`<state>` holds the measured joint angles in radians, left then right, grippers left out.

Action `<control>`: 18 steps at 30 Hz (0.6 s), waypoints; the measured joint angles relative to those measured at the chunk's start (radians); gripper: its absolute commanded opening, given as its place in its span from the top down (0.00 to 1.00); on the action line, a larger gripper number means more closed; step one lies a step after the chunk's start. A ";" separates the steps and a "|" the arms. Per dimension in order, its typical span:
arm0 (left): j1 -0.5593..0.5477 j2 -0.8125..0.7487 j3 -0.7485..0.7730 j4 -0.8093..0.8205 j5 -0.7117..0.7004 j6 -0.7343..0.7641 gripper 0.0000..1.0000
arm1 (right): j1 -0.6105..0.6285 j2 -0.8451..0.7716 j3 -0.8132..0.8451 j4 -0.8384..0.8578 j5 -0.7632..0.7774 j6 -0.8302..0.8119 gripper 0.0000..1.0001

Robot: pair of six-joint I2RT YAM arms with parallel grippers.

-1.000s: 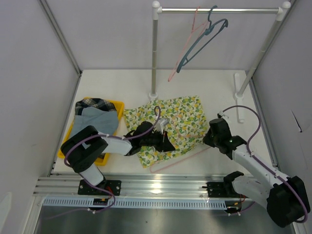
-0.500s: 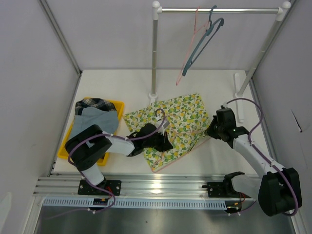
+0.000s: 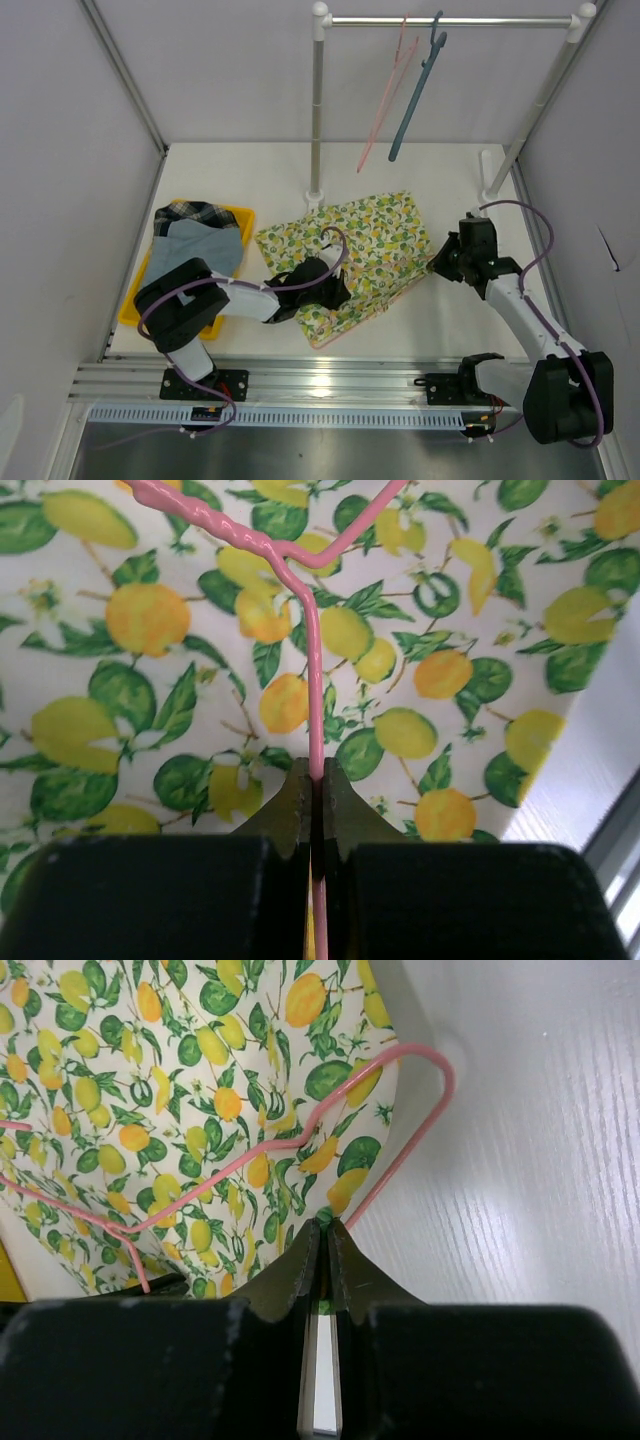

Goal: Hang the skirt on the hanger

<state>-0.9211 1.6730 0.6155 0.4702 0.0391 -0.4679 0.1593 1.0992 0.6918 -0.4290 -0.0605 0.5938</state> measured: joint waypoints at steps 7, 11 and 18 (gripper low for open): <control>-0.013 -0.024 -0.055 0.037 -0.071 0.015 1.00 | -0.075 -0.013 0.004 -0.009 -0.073 -0.005 0.85; -0.024 -0.036 -0.064 0.035 -0.092 0.037 1.00 | -0.108 -0.013 0.006 -0.013 -0.076 -0.023 0.85; -0.046 -0.046 -0.085 0.053 -0.115 0.062 1.00 | -0.144 -0.012 0.026 -0.020 -0.080 -0.048 0.70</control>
<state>-0.9668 1.6268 0.5301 0.5232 -0.0757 -0.4057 0.0151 1.0870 0.7181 -0.4492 -0.1406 0.5461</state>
